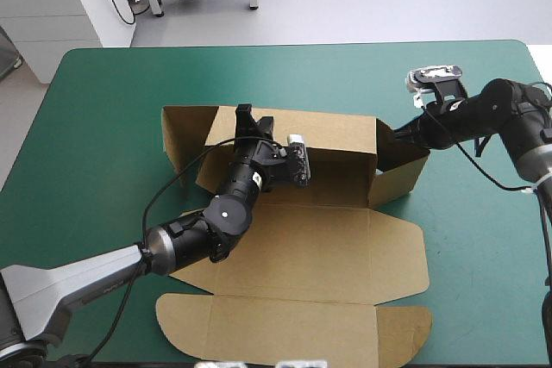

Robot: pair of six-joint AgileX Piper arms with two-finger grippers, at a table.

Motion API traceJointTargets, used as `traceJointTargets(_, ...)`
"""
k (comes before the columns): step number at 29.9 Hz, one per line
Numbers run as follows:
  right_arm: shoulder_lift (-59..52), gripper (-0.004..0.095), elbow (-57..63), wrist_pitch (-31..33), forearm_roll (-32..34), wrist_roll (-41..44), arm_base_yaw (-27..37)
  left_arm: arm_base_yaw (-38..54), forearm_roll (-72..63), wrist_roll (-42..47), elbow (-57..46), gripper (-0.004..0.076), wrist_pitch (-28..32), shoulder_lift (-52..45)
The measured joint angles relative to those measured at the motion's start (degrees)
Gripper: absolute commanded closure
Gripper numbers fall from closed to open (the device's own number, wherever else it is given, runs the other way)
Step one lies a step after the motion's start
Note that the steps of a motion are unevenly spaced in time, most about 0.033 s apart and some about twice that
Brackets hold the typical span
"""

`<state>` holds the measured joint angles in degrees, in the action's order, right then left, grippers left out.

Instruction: Fold the box

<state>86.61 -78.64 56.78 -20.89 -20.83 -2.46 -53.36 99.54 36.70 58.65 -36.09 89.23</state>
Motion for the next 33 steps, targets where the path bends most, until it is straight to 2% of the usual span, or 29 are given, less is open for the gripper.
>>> traceJointTargets(12, -0.3, 0.0914, -1.9, -1.0, 1.6, 2.0, 0.0, -0.1, -1.8, 1.3, 2.2, 0.0731, -1.6, 0.1)
traceJointTargets(22, -0.3, 0.0914, -6.3, -0.8, 7.4, 4.7, 0.0, -0.1, -1.5, 10.9, 2.4, 0.0731, -3.0, 0.1)
traceJointTargets(33, -0.3, 0.0914, -6.7, -2.6, 8.9, 5.5, 0.0, -0.1, -1.1, 12.5, 2.5, 0.0731, -3.2, 0.0)
